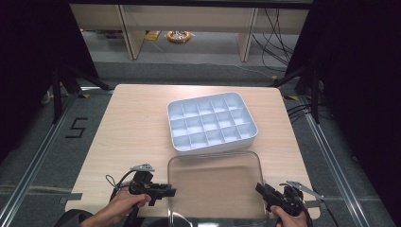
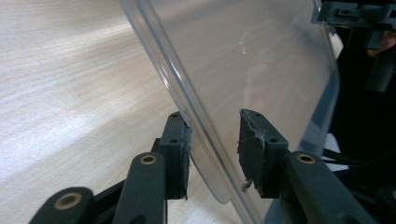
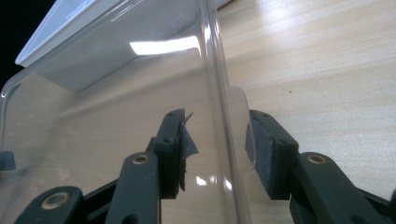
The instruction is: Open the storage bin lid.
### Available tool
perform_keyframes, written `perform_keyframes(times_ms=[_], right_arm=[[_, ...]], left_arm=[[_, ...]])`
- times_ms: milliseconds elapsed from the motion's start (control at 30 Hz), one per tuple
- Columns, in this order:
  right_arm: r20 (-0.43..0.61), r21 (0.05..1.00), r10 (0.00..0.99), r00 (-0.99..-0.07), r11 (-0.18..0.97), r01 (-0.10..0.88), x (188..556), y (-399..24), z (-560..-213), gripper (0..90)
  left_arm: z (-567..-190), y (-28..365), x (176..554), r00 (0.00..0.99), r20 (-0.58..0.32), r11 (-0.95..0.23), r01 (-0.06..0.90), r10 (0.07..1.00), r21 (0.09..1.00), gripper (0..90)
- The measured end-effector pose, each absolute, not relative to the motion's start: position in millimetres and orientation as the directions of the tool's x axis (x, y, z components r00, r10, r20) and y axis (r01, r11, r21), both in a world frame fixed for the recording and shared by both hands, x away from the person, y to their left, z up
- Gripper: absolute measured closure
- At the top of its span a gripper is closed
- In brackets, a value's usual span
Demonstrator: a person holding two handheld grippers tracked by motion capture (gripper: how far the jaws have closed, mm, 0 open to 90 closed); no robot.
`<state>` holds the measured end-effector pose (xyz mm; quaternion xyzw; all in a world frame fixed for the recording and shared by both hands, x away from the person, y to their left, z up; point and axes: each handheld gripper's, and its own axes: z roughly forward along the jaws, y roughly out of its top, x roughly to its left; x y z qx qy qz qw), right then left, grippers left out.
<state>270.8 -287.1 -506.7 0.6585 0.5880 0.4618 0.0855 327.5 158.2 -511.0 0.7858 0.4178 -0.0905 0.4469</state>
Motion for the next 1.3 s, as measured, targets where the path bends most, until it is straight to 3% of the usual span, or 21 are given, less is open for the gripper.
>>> perform_keyframes(times_ms=[67, 233, 367, 500, 533, 567, 600, 633, 700, 733, 833, 867, 900, 933, 1033, 1067, 1133, 1300], right_arm=[[0.472, 0.682, 0.87, -0.14, -0.26, 0.683, 272.6, -290.2, -509.9, 60.1], [0.535, 0.618, 0.842, -0.066, -0.337, 0.711, 272.2, -284.1, -509.6, 61.9], [0.533, 0.597, 0.844, -0.054, -0.33, 0.731, 274.3, -281.7, -508.7, 61.9], [0.511, 0.609, 0.858, -0.05, -0.321, 0.725, 277.8, -283.5, -509.8, 63.2], [0.471, 0.668, 0.876, -0.102, -0.279, 0.69, 279.5, -286.4, -513.4, 62.9], [0.478, 0.637, 0.876, -0.07, -0.291, 0.714, 278.0, -285.0, -510.3, 62.1], [0.438, 0.682, 0.89, -0.122, -0.241, 0.691, 280.1, -288.2, -514.0, 61.5], [0.525, 0.621, 0.848, -0.07, -0.326, 0.713, 278.1, -282.2, -511.6, 61.1], [0.499, 0.623, 0.863, -0.073, -0.3, 0.722, 278.3, -284.0, -512.0, 61.1], [0.465, 0.671, 0.876, -0.127, -0.255, 0.697, 280.2, -288.5, -515.4, 61.0], [0.476, 0.649, 0.875, -0.086, -0.284, 0.706, 279.3, -286.9, -514.9, 60.7], [0.447, 0.675, 0.887, -0.118, -0.249, 0.694, 280.1, -290.0, -515.7, 60.7], [0.522, 0.612, 0.85, -0.065, -0.32, 0.723, 277.9, -284.7, -512.0, 60.6], [0.522, 0.612, 0.85, -0.065, -0.321, 0.723, 277.7, -284.7, -512.1, 60.4], [0.504, 0.629, 0.861, -0.068, -0.312, 0.712, 278.4, -283.4, -513.4, 60.1], [0.433, 0.682, 0.893, -0.118, -0.24, 0.691, 280.1, -288.1, -515.6, 60.1], [0.47, 0.645, 0.878, -0.088, -0.274, 0.713, 277.8, -284.2, -512.0, 59.8], [0.421, 0.674, 0.9, -0.112, -0.227, 0.703, 278.4, -285.3, -513.4, 59.3]], left_arm=[[-510.2, 157.8, 327.4, 0.653, -0.468, -0.27, 0.712, 0.595, 0.649, 62.8], [-511.8, 156.2, 327.9, 0.65, -0.455, -0.284, 0.714, 0.608, 0.64, 60.0], [-513.0, 152.6, 327.1, 0.657, -0.429, -0.309, 0.707, 0.62, 0.636, 55.0], [-512.9, 151.7, 328.1, 0.649, -0.414, -0.305, 0.707, 0.638, 0.638, 52.6], [-512.9, 151.6, 328.0, 0.646, -0.408, -0.302, 0.706, 0.645, 0.641, 52.0], [-512.6, 151.9, 328.4, 0.648, -0.403, -0.305, 0.703, 0.647, 0.642, 51.0], [-512.2, 151.6, 328.1, 0.643, -0.395, -0.301, 0.703, 0.656, 0.644, 49.2], [-511.8, 151.9, 328.5, 0.64, -0.399, -0.3, 0.707, 0.656, 0.641, 46.8], [-510.6, 152.8, 328.8, 0.63, -0.38, -0.299, 0.708, 0.678, 0.639, 40.6], [-510.3, 152.7, 328.6, 0.625, -0.373, -0.297, 0.708, 0.685, 0.641, 39.9], [-509.2, 154.1, 329.2, 0.623, -0.358, -0.307, 0.708, 0.695, 0.636, 35.1], [-508.9, 153.7, 328.7, 0.626, -0.345, -0.315, 0.703, 0.699, 0.637, 34.4], [-508.4, 152.6, 327.5, 0.633, -0.322, -0.33, 0.693, 0.703, 0.641, 33.2], [-506.9, 153.3, 327.5, 0.662, -0.291, -0.384, 0.677, 0.691, 0.628, 30.5], [-505.7, 152.6, 326.0, 0.678, -0.264, -0.418, 0.665, 0.686, 0.619, 27.1], [-505.7, 152.1, 326.1, 0.676, -0.241, -0.427, 0.659, 0.696, 0.619, 23.2], [-502.6, 154.7, 327.3, 0.684, -0.193, -0.443, 0.635, 0.704, 0.633, 21.4], [-496.5, 165.8, 330.9, 0.656, -0.235, -0.393, 0.659, 0.717, 0.642, 21.1]])
